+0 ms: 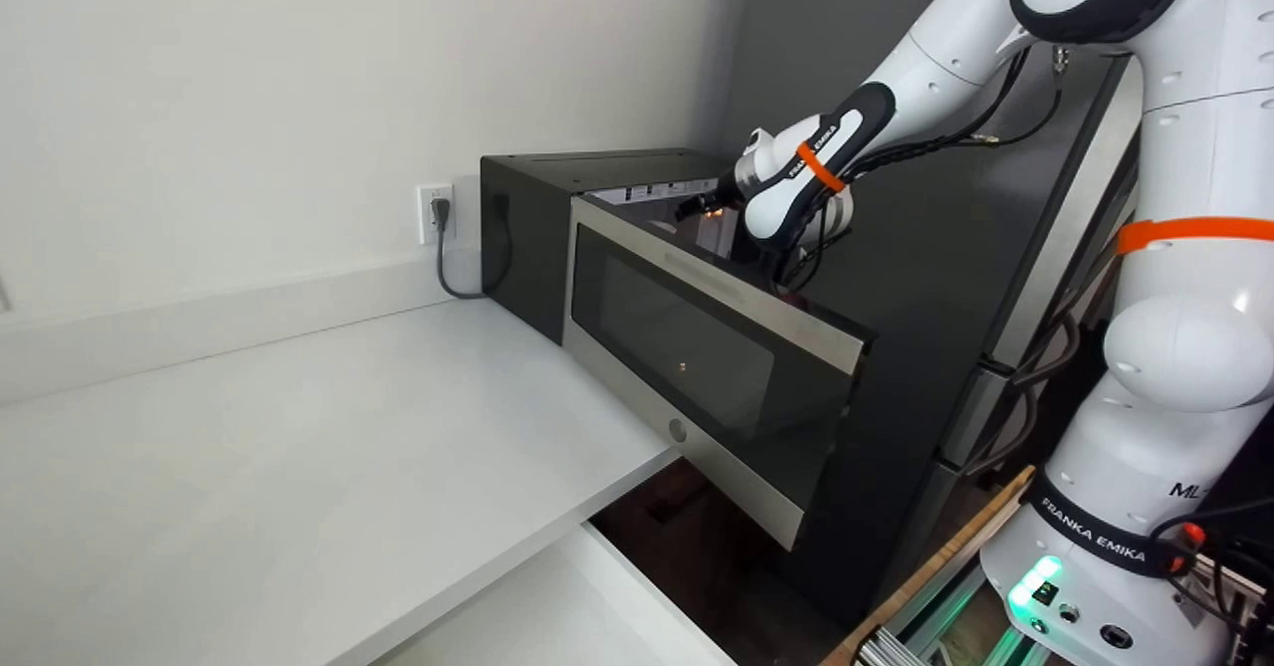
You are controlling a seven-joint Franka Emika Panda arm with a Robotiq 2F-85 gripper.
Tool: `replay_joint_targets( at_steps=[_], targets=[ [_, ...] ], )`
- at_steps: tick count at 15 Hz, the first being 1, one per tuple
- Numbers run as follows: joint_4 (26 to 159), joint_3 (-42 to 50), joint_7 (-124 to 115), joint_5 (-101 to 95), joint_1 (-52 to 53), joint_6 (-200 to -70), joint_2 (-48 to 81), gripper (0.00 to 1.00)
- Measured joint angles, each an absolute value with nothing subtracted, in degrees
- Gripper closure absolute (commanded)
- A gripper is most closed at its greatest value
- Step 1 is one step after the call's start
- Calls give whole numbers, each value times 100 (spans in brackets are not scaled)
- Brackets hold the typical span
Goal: Put the cup in the microwave
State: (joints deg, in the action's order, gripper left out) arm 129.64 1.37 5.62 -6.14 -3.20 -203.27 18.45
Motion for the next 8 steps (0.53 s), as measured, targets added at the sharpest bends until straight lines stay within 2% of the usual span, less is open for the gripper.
replay_joint_targets(
  at_steps=[4,8],
  targets=[
    [13431,-40,216,-540,-274,-18853,960,0],
    [13688,327,-536,-676,2,-16988,-231,0]
  ],
)
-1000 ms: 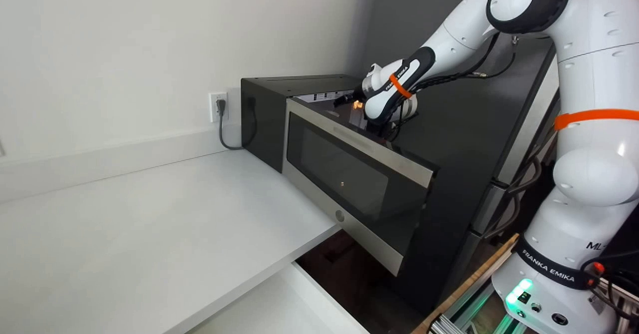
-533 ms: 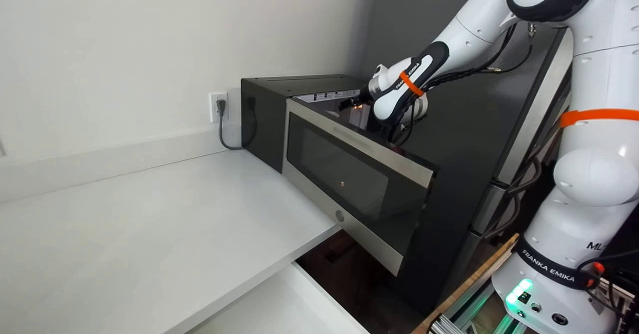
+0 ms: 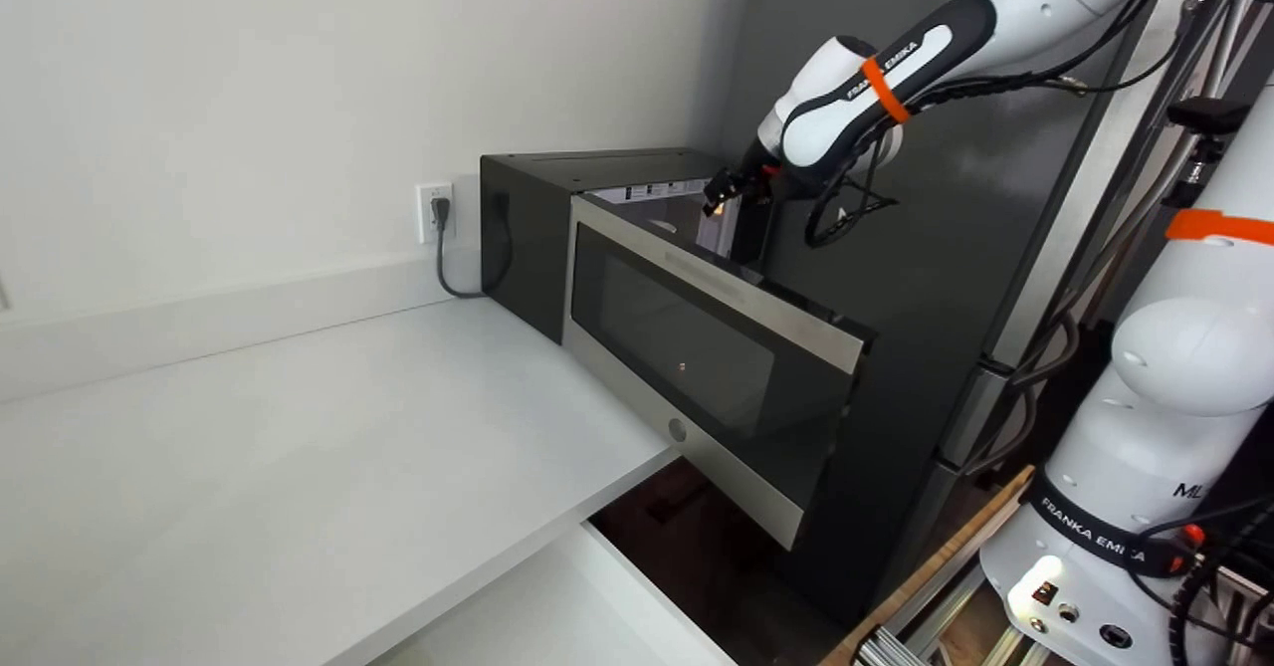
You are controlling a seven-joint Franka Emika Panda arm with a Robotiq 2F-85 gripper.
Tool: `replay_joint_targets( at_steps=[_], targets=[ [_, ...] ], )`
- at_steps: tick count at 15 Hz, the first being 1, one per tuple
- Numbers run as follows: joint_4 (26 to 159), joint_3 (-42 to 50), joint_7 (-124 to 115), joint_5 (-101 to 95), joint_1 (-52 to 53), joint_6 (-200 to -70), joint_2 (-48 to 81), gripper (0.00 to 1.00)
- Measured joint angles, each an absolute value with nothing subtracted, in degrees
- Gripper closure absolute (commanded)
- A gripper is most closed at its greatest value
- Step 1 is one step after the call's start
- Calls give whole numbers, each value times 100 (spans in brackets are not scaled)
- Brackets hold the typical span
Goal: Put the cup in the microwave
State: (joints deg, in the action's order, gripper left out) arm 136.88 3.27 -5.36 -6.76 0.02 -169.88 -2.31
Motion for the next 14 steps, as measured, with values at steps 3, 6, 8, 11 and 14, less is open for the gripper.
replay_joint_targets(
  at_steps=[3,6,8,11,14],
  targets=[
    [13697,257,-627,93,201,-15572,-1082,0],
    [13460,36,-869,744,358,-14125,-1743,0],
    [13192,-84,-1368,756,324,-13163,-2041,0],
    [12765,-156,-1858,686,127,-12213,-2297,0],
    [12740,-164,-1904,681,70,-12169,-2291,0]
  ],
)
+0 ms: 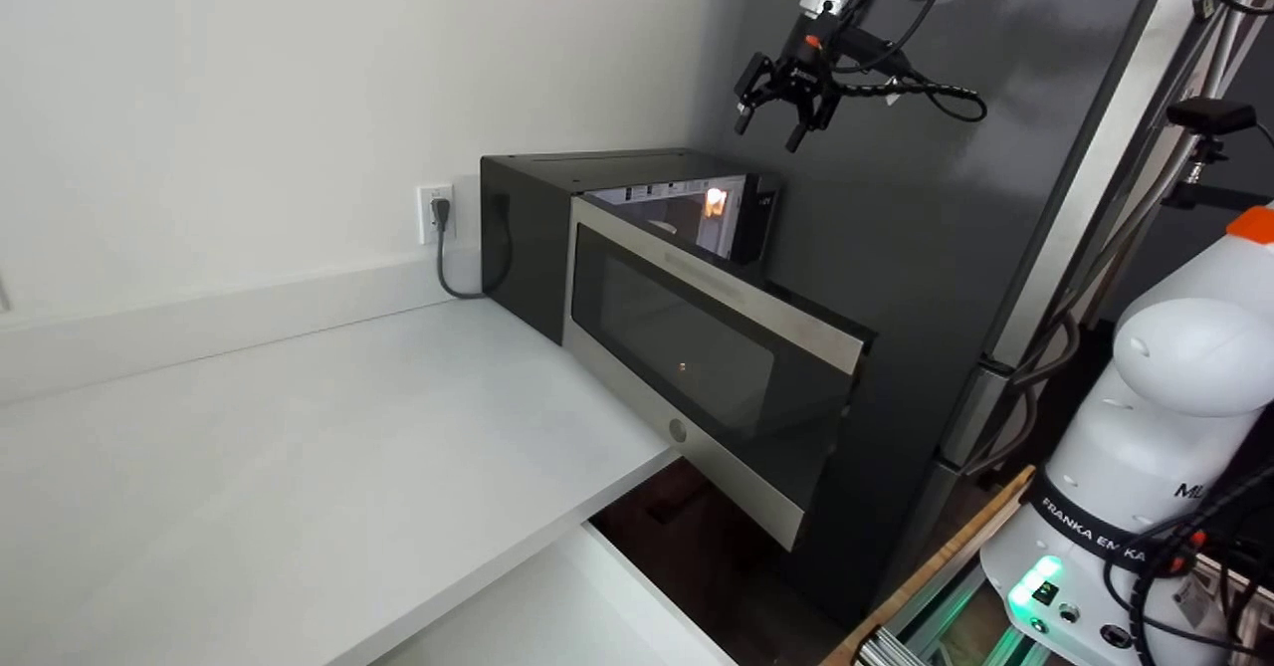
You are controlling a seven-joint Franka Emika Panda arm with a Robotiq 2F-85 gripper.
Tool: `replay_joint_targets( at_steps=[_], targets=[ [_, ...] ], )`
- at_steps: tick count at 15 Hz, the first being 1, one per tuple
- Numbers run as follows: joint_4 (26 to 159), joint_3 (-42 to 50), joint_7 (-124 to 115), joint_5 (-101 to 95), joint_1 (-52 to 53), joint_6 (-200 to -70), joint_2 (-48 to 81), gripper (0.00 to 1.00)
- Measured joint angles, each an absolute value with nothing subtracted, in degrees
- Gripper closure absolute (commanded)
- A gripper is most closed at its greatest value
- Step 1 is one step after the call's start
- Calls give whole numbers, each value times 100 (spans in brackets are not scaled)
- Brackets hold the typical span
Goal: Put the cup in the microwave
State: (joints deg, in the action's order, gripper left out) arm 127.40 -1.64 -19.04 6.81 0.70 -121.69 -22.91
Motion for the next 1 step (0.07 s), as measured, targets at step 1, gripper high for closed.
replay_joint_targets(
  at_steps=[1],
  targets=[
    [12742,-168,-1910,679,69,-12169,-2276,0]
  ],
)
